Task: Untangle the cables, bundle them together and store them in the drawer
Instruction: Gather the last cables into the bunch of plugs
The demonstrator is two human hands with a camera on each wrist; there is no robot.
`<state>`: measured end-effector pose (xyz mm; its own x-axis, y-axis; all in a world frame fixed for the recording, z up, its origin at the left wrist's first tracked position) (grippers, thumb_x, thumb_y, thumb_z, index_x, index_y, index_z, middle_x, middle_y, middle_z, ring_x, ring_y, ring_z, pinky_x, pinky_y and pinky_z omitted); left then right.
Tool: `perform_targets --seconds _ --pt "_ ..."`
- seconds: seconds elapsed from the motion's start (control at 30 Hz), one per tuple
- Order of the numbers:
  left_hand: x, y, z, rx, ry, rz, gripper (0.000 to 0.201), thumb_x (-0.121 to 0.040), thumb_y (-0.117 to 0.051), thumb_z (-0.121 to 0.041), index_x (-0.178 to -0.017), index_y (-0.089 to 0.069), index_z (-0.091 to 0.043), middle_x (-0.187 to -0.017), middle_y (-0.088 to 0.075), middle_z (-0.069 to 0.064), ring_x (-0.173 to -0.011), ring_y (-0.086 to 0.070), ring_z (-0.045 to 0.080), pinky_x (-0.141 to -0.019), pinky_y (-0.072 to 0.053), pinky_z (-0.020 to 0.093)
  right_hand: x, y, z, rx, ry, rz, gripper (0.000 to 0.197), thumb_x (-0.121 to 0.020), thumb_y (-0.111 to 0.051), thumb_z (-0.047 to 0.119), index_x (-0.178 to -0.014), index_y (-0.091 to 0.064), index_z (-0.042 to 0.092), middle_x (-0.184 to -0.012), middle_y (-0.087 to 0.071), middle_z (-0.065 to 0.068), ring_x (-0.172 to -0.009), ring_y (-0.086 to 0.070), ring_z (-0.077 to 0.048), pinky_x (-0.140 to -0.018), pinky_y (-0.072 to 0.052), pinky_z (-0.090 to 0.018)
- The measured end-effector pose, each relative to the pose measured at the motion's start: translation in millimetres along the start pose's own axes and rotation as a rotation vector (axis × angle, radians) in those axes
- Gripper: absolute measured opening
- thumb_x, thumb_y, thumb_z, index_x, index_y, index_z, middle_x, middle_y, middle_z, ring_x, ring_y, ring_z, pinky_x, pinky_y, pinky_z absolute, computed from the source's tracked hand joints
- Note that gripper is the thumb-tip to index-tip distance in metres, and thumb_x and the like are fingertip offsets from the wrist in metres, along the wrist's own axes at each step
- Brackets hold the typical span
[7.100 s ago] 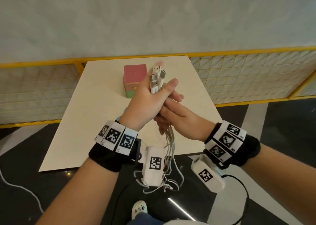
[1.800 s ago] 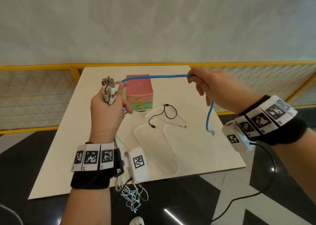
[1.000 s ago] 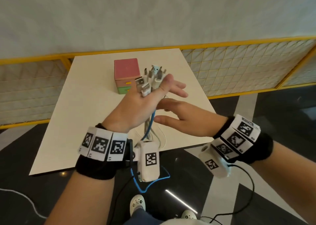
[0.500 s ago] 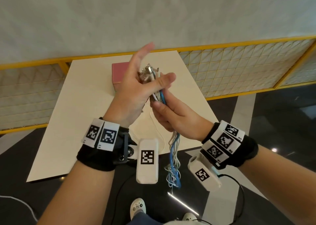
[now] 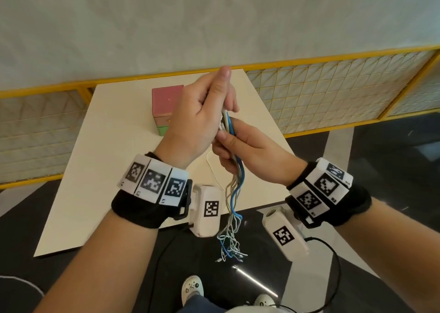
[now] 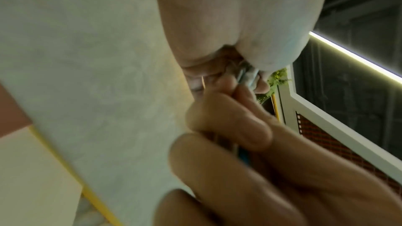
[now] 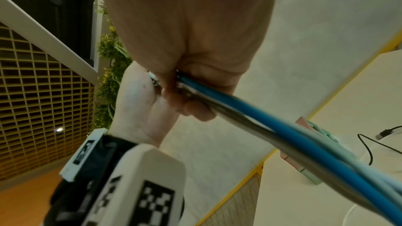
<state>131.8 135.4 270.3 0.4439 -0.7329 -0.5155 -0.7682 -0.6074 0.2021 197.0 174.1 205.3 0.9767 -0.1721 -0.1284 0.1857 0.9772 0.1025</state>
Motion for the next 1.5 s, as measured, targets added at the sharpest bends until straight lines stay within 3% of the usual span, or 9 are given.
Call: perform_targets --seconds 0.13,0.2,0.4,0.57,0.67,0.83,1.1,1.27,1.5 --pt "-1.3 4.6 11.0 0.118 0.108 0.047 0.027 -0.099 -0.045 -0.046 -0.109 -0.051 -0.021 -0.102 -0.063 0.012 -0.091 -0.063 0.022 -0.081 -0.053 0.031 -4.6 9.1 1.1 -0.078 -0.015 -0.072 0.021 -0.103 -0.027 0.015 -0.089 -0.044 0.013 -0.060 -0.041 0.014 -0.048 -0.028 -0.005 -0.044 -0.024 -0.018" --pt "4.3 5.2 24.2 0.289 0.229 0.052 0.067 -0.072 -0.064 -0.067 -0.127 -0.040 -0.037 -0.115 -0.065 0.009 -0.102 -0.066 0.024 -0.083 -0.056 0.037 -7.7 14.1 9.1 -0.061 0.021 -0.110 0.021 -0.103 -0.028 0.014 -0.089 -0.043 0.012 -0.058 -0.040 0.014 -0.047 -0.027 -0.005 -0.043 -0.023 -0.018" --pt "8.5 0.6 42.6 -0.133 0.420 0.082 0.056 -0.084 -0.048 -0.071 -0.092 -0.075 -0.023 -0.096 -0.075 -0.002 -0.092 -0.071 0.017 -0.084 -0.056 0.046 -21.5 14.4 19.9 0.176 0.068 -0.037 0.010 -0.093 -0.041 0.007 -0.086 -0.048 0.005 -0.070 -0.041 -0.015 -0.056 -0.040 -0.013 -0.050 -0.037 -0.028" --pt "-5.0 22.1 22.5 -0.018 0.267 -0.192 0.053 -0.105 -0.038 -0.031 -0.056 -0.051 -0.017 -0.069 -0.070 -0.002 -0.072 -0.072 0.014 -0.072 -0.055 0.033 -23.8 8.5 -1.4 0.475 0.055 0.055 0.009 -0.099 -0.037 0.012 -0.094 -0.043 0.016 -0.080 -0.054 -0.003 -0.074 -0.060 -0.012 -0.072 -0.050 -0.022" --pt "-11.7 41.3 11.6 0.193 0.213 -0.297 0.050 -0.105 -0.038 -0.029 -0.057 -0.035 -0.019 -0.050 -0.036 -0.005 -0.043 -0.048 0.015 -0.052 -0.048 0.030 -26.9 7.8 -30.1 0.596 0.046 0.056 0.010 -0.101 -0.032 0.014 -0.102 -0.040 0.008 -0.086 -0.054 -0.005 -0.083 -0.061 -0.015 -0.076 -0.051 -0.026" --pt "-7.7 50.8 -4.2 0.226 0.163 -0.251 0.046 -0.105 -0.035 -0.033 -0.062 -0.030 -0.020 -0.055 -0.021 -0.002 -0.046 -0.019 0.017 -0.044 -0.017 0.029 -45.3 2.6 -63.8 0.590 -0.025 0.104 0.011 -0.101 -0.029 0.011 -0.103 -0.039 0.006 -0.092 -0.051 -0.009 -0.089 -0.058 -0.028 -0.080 -0.050 -0.040" --pt "-1.7 96.8 -6.8 0.243 0.174 -0.393 0.048 -0.104 -0.038 -0.035 -0.059 -0.032 -0.021 -0.053 -0.022 -0.005 -0.039 -0.015 0.012 -0.041 -0.014 0.023 -38.9 -19.9 -123.9 0.518 -0.295 0.273 0.013 -0.099 -0.036 0.026 -0.103 -0.045 0.018 -0.078 -0.046 0.000 -0.061 -0.047 -0.014 -0.061 -0.051 -0.031" --pt "7.9 120.3 24.8 0.268 0.294 -0.490 0.052 -0.099 -0.049 -0.043 -0.059 -0.023 -0.023 -0.046 -0.018 -0.007 -0.036 -0.014 0.009 -0.038 -0.012 0.020 -20.3 -54.5 -140.4 0.519 -0.397 0.635 0.029 -0.086 -0.057 0.013 -0.113 -0.046 0.019 -0.075 -0.043 0.007 -0.071 -0.045 -0.013 -0.076 -0.044 -0.033" --pt "22.4 138.5 73.4 0.155 0.402 -0.546 0.049 -0.100 -0.050 -0.035 -0.054 -0.049 -0.020 -0.053 -0.048 -0.002 -0.046 -0.048 0.014 -0.049 -0.043 0.026 -45.2 -1.1 -188.7 0.828 -0.502 0.437 0.049 -0.088 -0.051 0.012 -0.136 -0.041 0.016 -0.133 -0.046 -0.009 -0.121 -0.048 -0.022 -0.104 -0.039 -0.034"
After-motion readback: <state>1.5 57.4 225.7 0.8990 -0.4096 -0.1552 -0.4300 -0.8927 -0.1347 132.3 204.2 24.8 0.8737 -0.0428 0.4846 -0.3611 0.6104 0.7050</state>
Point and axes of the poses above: each hand's wrist, its own x-axis away from the middle knuckle, its own y-axis out of the back of the hand, z = x × y, the point moved 7 cm from there along -x, towards the middle knuckle
